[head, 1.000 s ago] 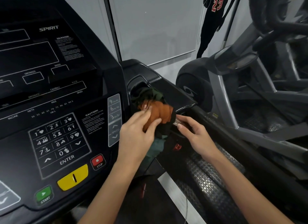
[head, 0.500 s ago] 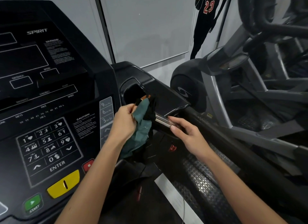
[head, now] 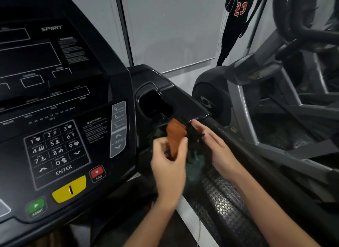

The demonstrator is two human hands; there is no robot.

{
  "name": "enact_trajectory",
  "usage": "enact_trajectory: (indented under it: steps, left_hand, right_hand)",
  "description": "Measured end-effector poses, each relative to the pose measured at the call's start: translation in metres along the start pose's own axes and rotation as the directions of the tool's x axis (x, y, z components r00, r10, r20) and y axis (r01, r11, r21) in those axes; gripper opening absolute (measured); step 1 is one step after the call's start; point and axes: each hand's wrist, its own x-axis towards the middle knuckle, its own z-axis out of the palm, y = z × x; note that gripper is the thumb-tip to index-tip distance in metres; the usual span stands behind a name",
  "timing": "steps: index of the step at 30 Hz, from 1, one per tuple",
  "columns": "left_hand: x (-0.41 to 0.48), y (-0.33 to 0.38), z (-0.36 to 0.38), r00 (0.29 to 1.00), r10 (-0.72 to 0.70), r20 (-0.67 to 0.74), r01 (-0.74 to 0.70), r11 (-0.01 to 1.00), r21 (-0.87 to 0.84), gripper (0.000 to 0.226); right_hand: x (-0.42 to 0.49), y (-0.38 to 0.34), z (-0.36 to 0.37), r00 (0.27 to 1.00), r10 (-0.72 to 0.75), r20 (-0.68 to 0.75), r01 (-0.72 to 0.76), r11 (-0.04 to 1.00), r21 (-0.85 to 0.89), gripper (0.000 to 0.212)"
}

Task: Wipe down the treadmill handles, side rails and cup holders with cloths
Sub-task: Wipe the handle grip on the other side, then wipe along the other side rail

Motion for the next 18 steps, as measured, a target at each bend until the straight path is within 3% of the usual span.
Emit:
enact_trajectory:
  steps: [3, 8, 10, 13, 16, 18]
  left_hand:
    - [-0.014, -0.004, 0.021, 0.995, -0.043, 0.09, 0.048, 0.997, -0.06, 0.012]
    - [-0.02, -0.018, 0.041, 0.975, -0.083, 0.204, 0.094, 0.994, -0.046, 0.03]
    - [-0.024, -0.021, 0.05, 0.97, -0.112, 0.215, 0.126, 0.991, -0.051, 0.026]
    - [-0.028, -0.022, 0.062, 0.988, -0.07, 0.139, 0.073, 0.997, -0.015, 0.025]
    - [-0.03, -0.024, 0.072, 0.991, -0.054, 0.125, 0.046, 0.997, 0.064, 0.053]
    - [-0.029, -0.023, 0.084, 0.98, -0.091, 0.177, 0.072, 0.991, 0.109, 0.059]
  right_hand:
    - [-0.021, 0.001, -0.013, 0.997, 0.074, -0.038, -0.069, 0.991, 0.113, 0.039]
    - [-0.039, -0.005, -0.044, 1.0, 0.01, 0.001, -0.01, 0.986, -0.168, 0.028]
    - [-0.038, -0.011, -0.055, 0.999, -0.044, -0.004, 0.043, 0.976, -0.214, 0.012]
    - [-0.035, -0.021, -0.075, 0.998, -0.057, -0.024, 0.052, 0.983, -0.178, 0.023]
    - [-0.031, -0.038, -0.105, 1.0, -0.025, 0.008, 0.026, 0.982, -0.189, 0.033]
    - [-0.025, -0.055, -0.123, 0.999, -0.007, 0.032, 0.013, 0.98, -0.197, 0.046]
